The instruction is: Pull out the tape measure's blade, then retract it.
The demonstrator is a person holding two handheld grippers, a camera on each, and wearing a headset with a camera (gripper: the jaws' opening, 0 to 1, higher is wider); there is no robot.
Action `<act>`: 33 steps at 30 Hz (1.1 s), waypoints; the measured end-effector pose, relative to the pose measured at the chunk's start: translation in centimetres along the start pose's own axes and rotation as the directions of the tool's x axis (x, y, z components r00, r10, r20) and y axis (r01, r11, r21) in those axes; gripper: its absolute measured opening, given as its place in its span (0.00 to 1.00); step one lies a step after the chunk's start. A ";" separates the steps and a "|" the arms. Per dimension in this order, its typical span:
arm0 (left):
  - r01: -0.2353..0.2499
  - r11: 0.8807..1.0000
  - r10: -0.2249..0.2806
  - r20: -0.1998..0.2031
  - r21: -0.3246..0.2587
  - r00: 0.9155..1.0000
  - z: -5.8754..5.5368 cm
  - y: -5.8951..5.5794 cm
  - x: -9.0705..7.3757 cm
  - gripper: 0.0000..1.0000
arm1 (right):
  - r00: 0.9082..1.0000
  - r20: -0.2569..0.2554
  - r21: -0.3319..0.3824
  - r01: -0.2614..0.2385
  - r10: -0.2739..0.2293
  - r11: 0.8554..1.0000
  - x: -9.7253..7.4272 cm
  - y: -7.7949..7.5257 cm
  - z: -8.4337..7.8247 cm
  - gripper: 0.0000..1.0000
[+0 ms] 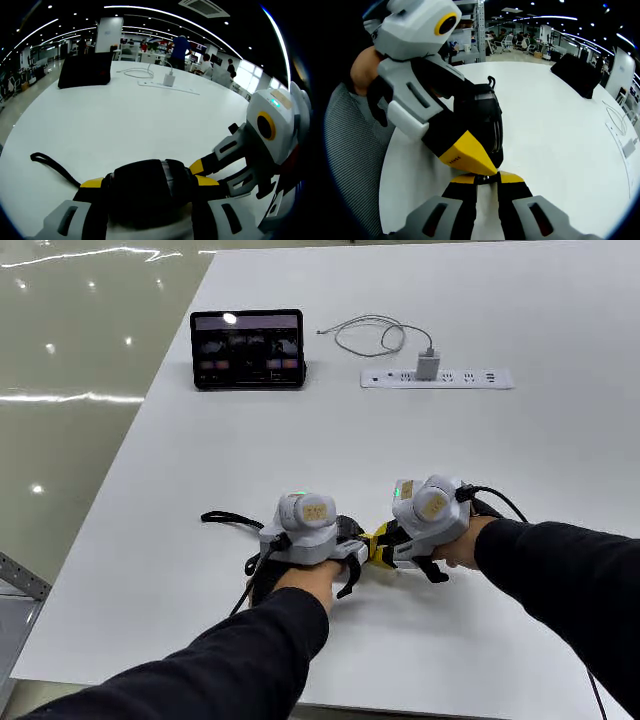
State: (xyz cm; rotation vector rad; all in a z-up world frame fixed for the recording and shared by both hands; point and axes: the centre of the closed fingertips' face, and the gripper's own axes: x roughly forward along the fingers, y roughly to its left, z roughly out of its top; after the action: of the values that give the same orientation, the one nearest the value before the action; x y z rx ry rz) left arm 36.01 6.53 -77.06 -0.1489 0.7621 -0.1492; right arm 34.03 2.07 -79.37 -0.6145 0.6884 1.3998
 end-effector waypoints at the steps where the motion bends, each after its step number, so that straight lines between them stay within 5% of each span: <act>1: 0.000 1.000 0.000 0.000 0.000 1.000 0.0 0.0 0.0 0.64 | 1.000 -0.001 -0.001 0.001 -0.001 1.000 0.0 0.0 0.0 0.11; 20: -0.007 1.000 0.007 0.031 -0.011 0.999 0.2 0.1 -0.1 0.66 | 1.000 -0.016 -0.009 0.016 -0.016 1.000 0.0 -0.1 0.0 0.13; 33: -0.009 1.000 0.010 0.034 -0.010 0.999 0.3 0.0 -0.1 0.66 | 1.000 0.001 0.034 0.025 -0.025 0.999 -0.7 0.0 0.4 0.42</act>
State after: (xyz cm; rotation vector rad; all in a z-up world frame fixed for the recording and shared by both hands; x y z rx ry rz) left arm 36.11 6.62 -76.77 -0.1573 0.7295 -0.1336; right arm 34.04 1.92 -78.54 -0.5933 0.7002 1.3629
